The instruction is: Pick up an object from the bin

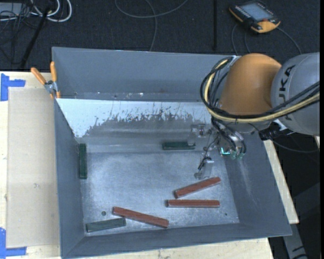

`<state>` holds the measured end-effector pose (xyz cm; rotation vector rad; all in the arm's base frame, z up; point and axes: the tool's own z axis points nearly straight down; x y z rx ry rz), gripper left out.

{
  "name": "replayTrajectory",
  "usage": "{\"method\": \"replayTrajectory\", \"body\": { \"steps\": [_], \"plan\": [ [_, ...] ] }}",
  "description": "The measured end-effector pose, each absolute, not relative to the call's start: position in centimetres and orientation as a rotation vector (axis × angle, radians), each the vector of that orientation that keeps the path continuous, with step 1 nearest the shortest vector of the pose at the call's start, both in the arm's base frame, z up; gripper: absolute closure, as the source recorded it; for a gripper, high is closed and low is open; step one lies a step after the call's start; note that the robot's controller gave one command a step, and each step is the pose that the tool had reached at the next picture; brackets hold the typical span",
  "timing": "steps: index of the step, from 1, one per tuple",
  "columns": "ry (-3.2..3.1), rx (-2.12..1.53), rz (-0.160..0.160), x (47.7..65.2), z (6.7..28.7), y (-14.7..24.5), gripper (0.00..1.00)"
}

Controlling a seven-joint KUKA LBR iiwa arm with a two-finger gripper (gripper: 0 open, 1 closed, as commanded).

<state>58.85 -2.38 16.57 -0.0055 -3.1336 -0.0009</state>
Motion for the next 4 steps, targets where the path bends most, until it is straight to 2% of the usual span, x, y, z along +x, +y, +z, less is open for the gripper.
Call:
{"method": "replayTrajectory", "body": {
  "steps": [3,4],
  "plan": [
    [-3.145,0.016,0.001,59.0,16.6,-2.3,0.0],
    [-3.136,0.142,-0.007,59.9,13.2,1.2,0.0]
  ]
}}
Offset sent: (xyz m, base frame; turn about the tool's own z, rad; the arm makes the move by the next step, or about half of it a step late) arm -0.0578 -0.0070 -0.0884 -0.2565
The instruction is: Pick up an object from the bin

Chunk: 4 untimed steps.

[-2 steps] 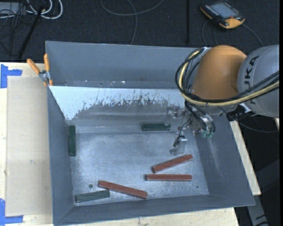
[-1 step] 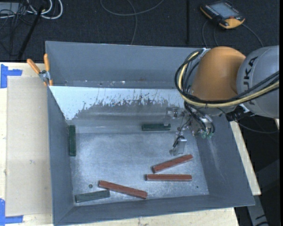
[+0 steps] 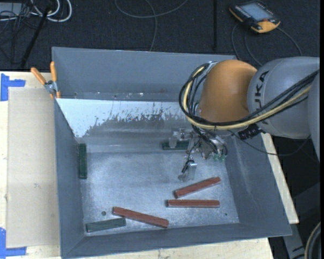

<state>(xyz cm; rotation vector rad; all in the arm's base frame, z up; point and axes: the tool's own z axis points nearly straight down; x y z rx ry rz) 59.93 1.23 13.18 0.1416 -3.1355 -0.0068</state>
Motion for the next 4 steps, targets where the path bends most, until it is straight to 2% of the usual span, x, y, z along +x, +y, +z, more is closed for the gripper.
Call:
{"method": "replayTrajectory", "body": {
  "steps": [1,2,3,4],
  "plan": [
    [-3.141,0.063,0.0,55.9,11.5,-0.8,0.0],
    [-3.131,0.235,-0.001,53.6,8.8,-0.9,0.0],
    [-3.148,0.018,-0.002,50.1,7.1,-2.3,1.0],
    [-3.148,0.02,-0.002,50.1,7.1,-2.3,1.0]
  ]
}}
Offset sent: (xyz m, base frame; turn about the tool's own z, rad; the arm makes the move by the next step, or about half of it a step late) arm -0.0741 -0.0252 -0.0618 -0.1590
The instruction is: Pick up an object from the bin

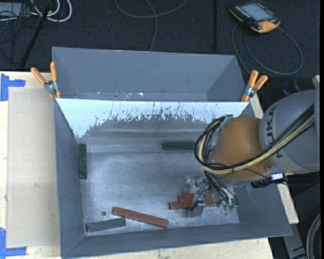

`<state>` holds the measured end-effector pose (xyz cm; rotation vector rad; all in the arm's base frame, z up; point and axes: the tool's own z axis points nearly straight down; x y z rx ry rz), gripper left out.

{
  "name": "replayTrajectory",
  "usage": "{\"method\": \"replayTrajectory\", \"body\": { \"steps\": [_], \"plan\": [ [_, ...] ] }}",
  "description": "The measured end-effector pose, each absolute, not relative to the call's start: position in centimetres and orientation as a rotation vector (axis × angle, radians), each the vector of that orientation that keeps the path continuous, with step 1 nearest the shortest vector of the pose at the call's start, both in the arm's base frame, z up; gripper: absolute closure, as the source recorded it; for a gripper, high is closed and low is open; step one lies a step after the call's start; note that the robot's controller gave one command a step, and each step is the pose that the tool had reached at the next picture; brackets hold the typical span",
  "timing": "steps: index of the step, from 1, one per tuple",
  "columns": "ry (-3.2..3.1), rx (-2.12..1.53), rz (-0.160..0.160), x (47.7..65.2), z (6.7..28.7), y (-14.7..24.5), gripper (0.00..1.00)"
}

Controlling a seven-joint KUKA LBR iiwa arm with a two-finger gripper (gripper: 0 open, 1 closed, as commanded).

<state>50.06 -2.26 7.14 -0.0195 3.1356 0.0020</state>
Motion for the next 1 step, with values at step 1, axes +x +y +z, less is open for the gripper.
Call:
{"method": "replayTrajectory", "body": {
  "steps": [1],
  "plan": [
    [3.141,0.069,0.0,48.15,20.55,-1.02,1.0]
  ]
}}
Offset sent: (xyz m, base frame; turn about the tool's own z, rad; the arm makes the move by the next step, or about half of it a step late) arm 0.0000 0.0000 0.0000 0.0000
